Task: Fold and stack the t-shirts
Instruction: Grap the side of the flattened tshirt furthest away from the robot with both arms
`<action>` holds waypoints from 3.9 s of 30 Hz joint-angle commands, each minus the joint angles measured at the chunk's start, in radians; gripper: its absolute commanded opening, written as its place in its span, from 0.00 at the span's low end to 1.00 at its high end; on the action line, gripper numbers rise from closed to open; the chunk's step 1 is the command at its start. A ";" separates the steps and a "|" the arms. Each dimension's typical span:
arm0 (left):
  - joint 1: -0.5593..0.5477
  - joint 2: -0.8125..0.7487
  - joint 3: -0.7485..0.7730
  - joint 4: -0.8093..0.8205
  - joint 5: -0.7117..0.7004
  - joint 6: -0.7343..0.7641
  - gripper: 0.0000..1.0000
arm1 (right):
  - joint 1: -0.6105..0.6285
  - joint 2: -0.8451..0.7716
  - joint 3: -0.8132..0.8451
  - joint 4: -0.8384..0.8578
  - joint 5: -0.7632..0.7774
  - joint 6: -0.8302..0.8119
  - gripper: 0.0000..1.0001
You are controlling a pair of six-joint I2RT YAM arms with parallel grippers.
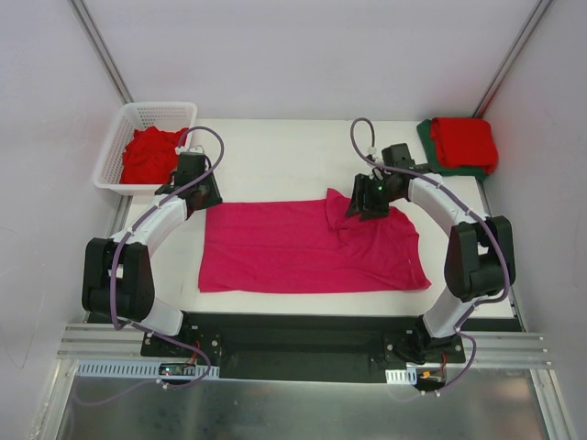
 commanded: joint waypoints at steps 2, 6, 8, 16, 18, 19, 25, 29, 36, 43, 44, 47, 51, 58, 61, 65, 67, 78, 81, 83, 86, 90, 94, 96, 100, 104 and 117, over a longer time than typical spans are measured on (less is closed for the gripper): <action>-0.008 -0.033 -0.002 0.018 0.015 -0.021 0.28 | 0.065 -0.001 0.031 -0.009 0.059 -0.083 0.55; -0.008 -0.028 0.000 0.020 0.014 -0.025 0.29 | 0.123 0.002 0.019 0.016 0.207 -0.146 0.55; -0.008 -0.030 -0.003 0.021 0.013 -0.027 0.30 | 0.149 -0.003 0.012 0.037 0.267 -0.146 0.55; -0.008 -0.039 -0.007 0.020 -0.001 -0.028 0.43 | 0.260 0.051 0.008 0.120 0.479 -0.173 0.56; -0.008 -0.039 -0.007 0.020 -0.007 -0.028 0.58 | 0.285 0.078 0.011 0.131 0.508 -0.180 0.56; -0.008 -0.039 -0.007 0.020 -0.009 -0.028 0.61 | 0.297 0.098 0.011 0.137 0.525 -0.180 0.56; -0.008 -0.036 -0.003 0.020 -0.015 -0.028 0.72 | 0.344 0.155 0.028 0.155 0.562 -0.189 0.56; -0.008 -0.036 -0.003 0.020 -0.016 -0.025 0.72 | 0.363 0.181 0.051 0.155 0.567 -0.186 0.56; -0.008 -0.026 0.000 0.020 -0.016 -0.024 0.72 | 0.367 0.178 0.093 0.137 0.574 -0.190 0.56; -0.008 -0.016 0.006 0.020 -0.012 -0.025 0.72 | 0.370 0.180 0.126 0.123 0.579 -0.200 0.56; -0.008 -0.016 0.004 0.021 -0.012 -0.027 0.72 | 0.370 0.193 0.127 0.123 0.579 -0.200 0.56; -0.008 -0.020 0.000 0.021 -0.015 -0.025 0.72 | 0.370 0.210 0.122 0.132 0.576 -0.195 0.57; -0.008 -0.020 -0.003 0.020 -0.019 -0.027 0.72 | 0.370 0.232 0.123 0.134 0.573 -0.193 0.55; -0.008 -0.019 -0.003 0.021 -0.018 -0.028 0.72 | 0.370 0.249 0.108 0.137 0.574 -0.187 0.47; -0.008 -0.019 -0.002 0.021 -0.016 -0.028 0.72 | 0.371 0.255 0.105 0.137 0.576 -0.187 0.38; -0.008 -0.022 -0.005 0.021 -0.018 -0.028 0.72 | 0.372 0.253 0.104 0.139 0.580 -0.186 0.21; -0.008 -0.022 -0.006 0.020 -0.019 -0.028 0.72 | 0.370 0.250 0.105 0.139 0.585 -0.187 0.11; -0.008 -0.013 0.003 0.018 -0.045 -0.004 0.73 | 0.370 0.223 0.096 0.137 0.605 -0.190 0.01; -0.005 -0.008 0.013 -0.002 -0.094 0.022 0.75 | 0.372 0.218 0.088 0.136 0.607 -0.190 0.02; 0.009 0.009 0.032 -0.013 -0.073 0.033 0.73 | 0.370 0.215 0.085 0.137 0.605 -0.190 0.01; 0.038 0.048 0.056 -0.039 -0.048 0.035 0.69 | 0.371 0.210 0.080 0.137 0.599 -0.192 0.01; 0.049 0.101 0.075 -0.056 -0.016 0.036 0.65 | 0.370 0.206 0.079 0.137 0.594 -0.195 0.01; 0.050 0.138 0.081 -0.057 -0.028 0.042 0.62 | 0.369 0.201 0.082 0.137 0.590 -0.192 0.01; 0.053 0.151 0.084 -0.059 -0.033 0.042 0.62 | 0.370 0.197 0.080 0.136 0.585 -0.192 0.01; 0.059 0.184 0.104 -0.057 -0.028 0.041 0.60 | 0.369 0.192 0.076 0.137 0.584 -0.190 0.01; 0.061 0.213 0.131 -0.057 -0.038 0.052 0.60 | 0.369 0.194 0.077 0.139 0.582 -0.189 0.01; 0.099 0.300 0.187 -0.057 -0.013 0.055 0.57 | 0.360 0.192 0.080 0.132 0.582 -0.189 0.01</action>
